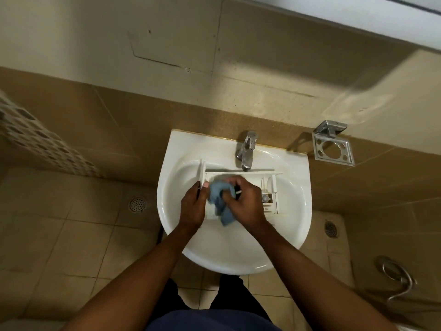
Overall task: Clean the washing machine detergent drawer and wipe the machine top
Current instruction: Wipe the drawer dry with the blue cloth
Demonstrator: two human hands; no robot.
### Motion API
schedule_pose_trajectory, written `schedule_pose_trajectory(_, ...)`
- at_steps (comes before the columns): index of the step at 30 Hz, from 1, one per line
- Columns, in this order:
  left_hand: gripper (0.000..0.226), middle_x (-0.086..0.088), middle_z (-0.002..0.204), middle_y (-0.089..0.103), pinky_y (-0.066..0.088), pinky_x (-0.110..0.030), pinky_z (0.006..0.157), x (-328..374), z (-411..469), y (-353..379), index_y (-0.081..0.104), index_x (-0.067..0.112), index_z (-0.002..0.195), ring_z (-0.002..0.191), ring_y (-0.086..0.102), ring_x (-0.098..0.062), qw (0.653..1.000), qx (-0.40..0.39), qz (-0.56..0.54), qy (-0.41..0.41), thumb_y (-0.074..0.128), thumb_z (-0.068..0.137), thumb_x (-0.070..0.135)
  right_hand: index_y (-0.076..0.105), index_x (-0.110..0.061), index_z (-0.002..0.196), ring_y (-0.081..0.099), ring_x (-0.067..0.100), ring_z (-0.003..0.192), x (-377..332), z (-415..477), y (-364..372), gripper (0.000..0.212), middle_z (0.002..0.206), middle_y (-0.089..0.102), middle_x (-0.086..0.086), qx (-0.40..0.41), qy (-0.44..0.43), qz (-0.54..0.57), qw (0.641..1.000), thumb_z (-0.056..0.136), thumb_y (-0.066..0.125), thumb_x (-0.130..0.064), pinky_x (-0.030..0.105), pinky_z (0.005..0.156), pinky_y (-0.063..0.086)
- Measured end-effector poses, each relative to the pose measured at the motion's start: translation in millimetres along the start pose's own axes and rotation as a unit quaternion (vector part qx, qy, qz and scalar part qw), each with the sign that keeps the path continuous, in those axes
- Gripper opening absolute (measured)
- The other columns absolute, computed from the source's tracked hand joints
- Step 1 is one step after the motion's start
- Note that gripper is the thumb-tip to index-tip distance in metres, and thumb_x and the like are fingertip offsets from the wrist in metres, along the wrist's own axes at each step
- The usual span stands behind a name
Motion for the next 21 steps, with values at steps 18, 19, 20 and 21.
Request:
schedule_pose_trajectory(18,0.033,0.005,0.111,0.074,0.052,-0.025,0.096,-4,2,-4,0.071,0.022,0.121,0.106,0.067,-0.007,1.0,0.009,0.01,0.008,0.049,0.106,0.04,0.067,-0.021,0.095,0.062,0.013,0.079,-15,-13,7,0.012,0.088,0.068,-0.002,-0.029,-0.041,-0.117,0.992,0.085,0.061,-0.024,0.033,0.067,0.054)
schedule_pose_trajectory(19,0.033,0.006,0.113,0.074,0.051,-0.022,0.096,-5,2,-3,0.07,0.022,0.122,0.107,0.067,-0.006,1.0,0.009,0.017,0.009,0.048,0.107,0.039,0.068,-0.018,0.103,0.063,0.015,0.087,-17,-6,5,0.017,0.097,0.069,0.001,0.007,-0.051,-0.118,0.992,0.088,0.061,-0.021,0.032,0.074,0.054)
schedule_pose_trajectory(20,0.033,0.006,0.116,0.073,0.05,-0.02,0.097,-5,2,-2,0.069,0.022,0.125,0.109,0.066,-0.005,1.0,0.011,0.024,0.012,0.047,0.107,0.038,0.068,-0.015,0.113,0.062,0.018,0.095,-20,-1,7,0.023,0.106,0.068,0.004,0.019,-0.066,-0.125,0.99,0.091,0.061,-0.017,0.031,0.081,0.052)
schedule_pose_trajectory(21,0.032,0.005,0.119,0.072,0.049,-0.019,0.098,-7,2,-3,0.068,0.021,0.127,0.11,0.065,-0.005,0.999,0.014,0.034,0.017,0.047,0.108,0.035,0.066,-0.013,0.122,0.061,0.02,0.101,-23,0,14,0.029,0.113,0.066,0.008,0.003,-0.082,-0.136,0.987,0.093,0.062,-0.014,0.031,0.085,0.051)
Point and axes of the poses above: each hand's wrist, its own z-axis towards the middle knuckle, its own y-axis out of the palm, x = y × z, the point moved 5 cm from there along z, towards the middle knuckle
